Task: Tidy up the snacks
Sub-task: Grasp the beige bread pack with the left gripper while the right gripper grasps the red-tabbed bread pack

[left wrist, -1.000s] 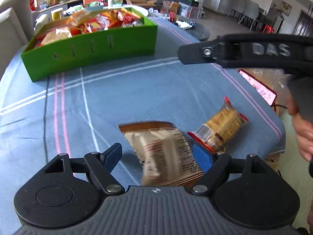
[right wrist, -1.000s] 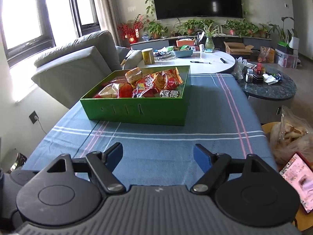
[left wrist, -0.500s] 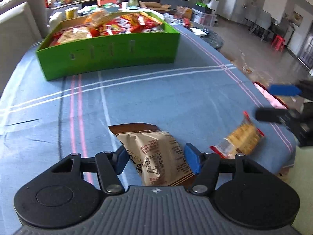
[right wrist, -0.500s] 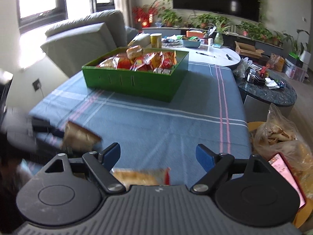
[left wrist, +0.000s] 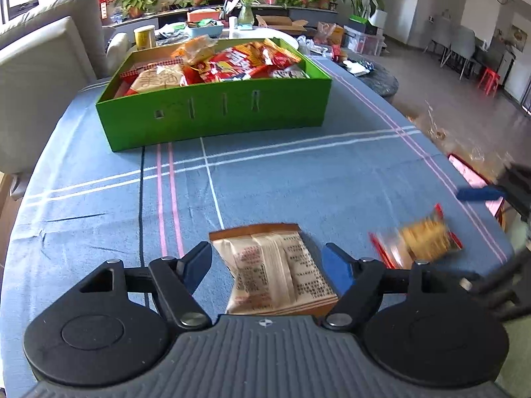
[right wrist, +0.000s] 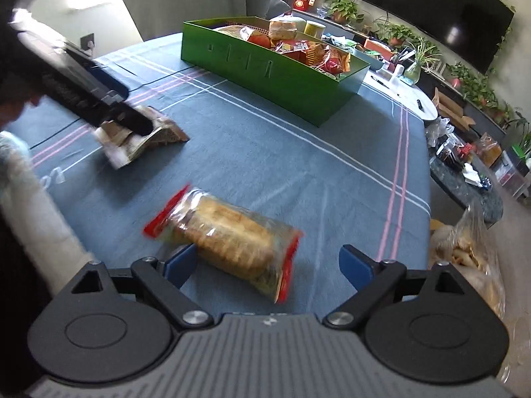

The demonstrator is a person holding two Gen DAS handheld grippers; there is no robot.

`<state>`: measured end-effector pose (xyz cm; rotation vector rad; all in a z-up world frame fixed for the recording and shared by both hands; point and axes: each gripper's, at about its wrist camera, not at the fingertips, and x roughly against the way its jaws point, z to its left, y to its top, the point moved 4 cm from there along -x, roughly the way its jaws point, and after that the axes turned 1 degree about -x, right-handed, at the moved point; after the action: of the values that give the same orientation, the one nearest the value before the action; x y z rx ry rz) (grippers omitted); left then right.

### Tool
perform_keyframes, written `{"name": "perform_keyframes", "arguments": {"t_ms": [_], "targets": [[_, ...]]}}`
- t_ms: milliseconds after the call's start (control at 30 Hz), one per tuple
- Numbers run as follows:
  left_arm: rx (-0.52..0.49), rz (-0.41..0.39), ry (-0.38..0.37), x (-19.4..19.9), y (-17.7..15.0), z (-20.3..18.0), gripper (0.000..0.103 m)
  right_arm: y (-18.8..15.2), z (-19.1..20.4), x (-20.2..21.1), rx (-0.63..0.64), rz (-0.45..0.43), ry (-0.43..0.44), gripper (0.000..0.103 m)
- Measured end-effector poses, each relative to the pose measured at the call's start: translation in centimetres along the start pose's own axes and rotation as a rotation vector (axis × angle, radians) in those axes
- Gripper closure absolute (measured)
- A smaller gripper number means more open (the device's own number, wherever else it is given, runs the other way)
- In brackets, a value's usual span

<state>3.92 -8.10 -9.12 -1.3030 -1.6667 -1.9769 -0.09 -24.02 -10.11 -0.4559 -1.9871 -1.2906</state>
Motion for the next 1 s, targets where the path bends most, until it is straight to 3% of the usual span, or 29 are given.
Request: {"name": "perform_keyframes", "arguments": {"t_ms": [133,500,567,667,1000], "targets": [[0.003,0.031,0.014,-0.9,-0.3,-0.2,0.031,1.2,0.3,-1.6,-0.006,-0.014,-0.038,0.024],[0.012,0.051,0.022,-2.3,-0.4,-0.4,0.031,1.7,-0.8,-2.1,-0.129,-0.02,-0.016,0.025],[0.013,0.046,0.016,-2.5,-0.5,-0.4,0.033,1.9,-1.1,-2.4,-0.165,-0.015,-0.016,0.025],[0.002,0.022,0.0,-2.4,-0.4,-0.1,0.047,2.3,-1.6,-2.5,-0.232,-0.012,0.0,0.025],[0.023,-0.029,-0.015,-0.9,0.3,0.3,0.048,4.8,-2.0,-0.5,-0.323,-0.124,0.022,0.025]]}}
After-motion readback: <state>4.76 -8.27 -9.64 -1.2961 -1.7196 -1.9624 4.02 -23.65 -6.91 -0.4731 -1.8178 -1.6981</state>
